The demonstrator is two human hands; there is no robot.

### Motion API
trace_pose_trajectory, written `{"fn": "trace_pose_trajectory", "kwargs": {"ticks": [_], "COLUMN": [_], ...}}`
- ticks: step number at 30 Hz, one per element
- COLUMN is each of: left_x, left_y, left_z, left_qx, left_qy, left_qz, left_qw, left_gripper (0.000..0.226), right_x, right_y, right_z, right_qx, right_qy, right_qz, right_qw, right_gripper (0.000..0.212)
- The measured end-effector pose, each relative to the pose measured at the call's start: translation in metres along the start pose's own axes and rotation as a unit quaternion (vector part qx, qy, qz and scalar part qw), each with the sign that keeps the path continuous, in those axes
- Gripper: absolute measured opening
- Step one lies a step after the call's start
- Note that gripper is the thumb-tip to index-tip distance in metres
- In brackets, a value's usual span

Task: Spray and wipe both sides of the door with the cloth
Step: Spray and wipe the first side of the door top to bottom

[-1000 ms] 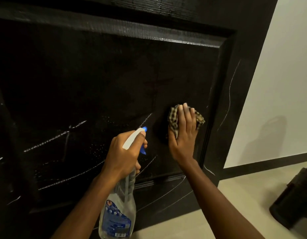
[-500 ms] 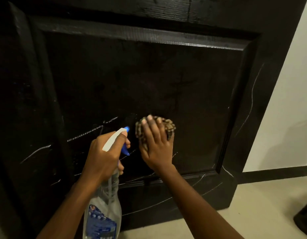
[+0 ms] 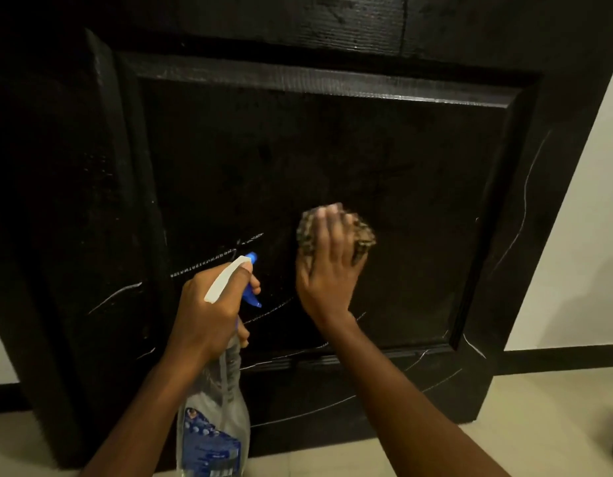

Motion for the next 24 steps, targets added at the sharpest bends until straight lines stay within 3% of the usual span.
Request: {"fn": "trace_pose_trajectory", "kwargs": {"ticks": [2,3,5,7,9,11,14,19,24], "left_x": [-0.002,-0.002,-0.001,0.002,0.005,0.006,0.004,0.009,0.013], "left_y": [0.003,0.005,0.009,0.012,0.014,0.014,0.011,0.007,0.015], "left_z": [0.003,0.004,0.007,0.011,0.014,0.016,0.016,0.028,0.064], "left_qx": [-0.004,-0.006,-0.005,0.000,0.003,0.007,0.018,0.005,-0.065], "left_qy": [-0.004,-0.009,-0.008,0.000,0.002,-0.004,-0.029,-0.049,-0.028], "left_qz": [-0.003,0.000,0.011,0.025,0.039,0.047,0.048,0.080,0.055], "left_qw": [1.000,1.000,1.000,1.000,0.999,0.999,0.998,0.996,0.996], "left_gripper": [0.040,0.041,0.041,0.042,0.042,0.041,0.042,0.047,0.042], "right_x": [0.003,-0.005,-0.028,-0.051,-0.069,-0.070,-0.054,-0.007,0.076], "right_y": [0.029,0.040,0.056,0.062,0.056,0.039,0.011,-0.021,-0.019], "right_z": [-0.011,-0.016,-0.018,-0.015,-0.009,-0.003,0.005,0.013,0.000], "right_qx": [0.019,0.021,0.030,0.048,0.041,0.027,-0.001,-0.018,-0.002], "right_qy": [0.057,0.067,0.074,0.058,0.023,-0.025,-0.072,-0.111,-0.054], "right_qz": [0.202,0.259,0.284,0.209,0.071,-0.052,-0.136,-0.161,-0.043], "right_qw": [0.978,0.963,0.956,0.975,0.996,0.998,0.988,0.981,0.998], "right_gripper": [0.073,0.072,0.072,0.076,0.076,0.075,0.074,0.073,0.075]}}
Point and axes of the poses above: each hand's wrist, its own y-axis away from the middle knuckle, its own z-axis out of the back of the hand, x = y × z, the point moved 3 cm from there along -y, towards the middle knuckle, and after that the axes turned 12 degrees about y, right-handed, at the moved point
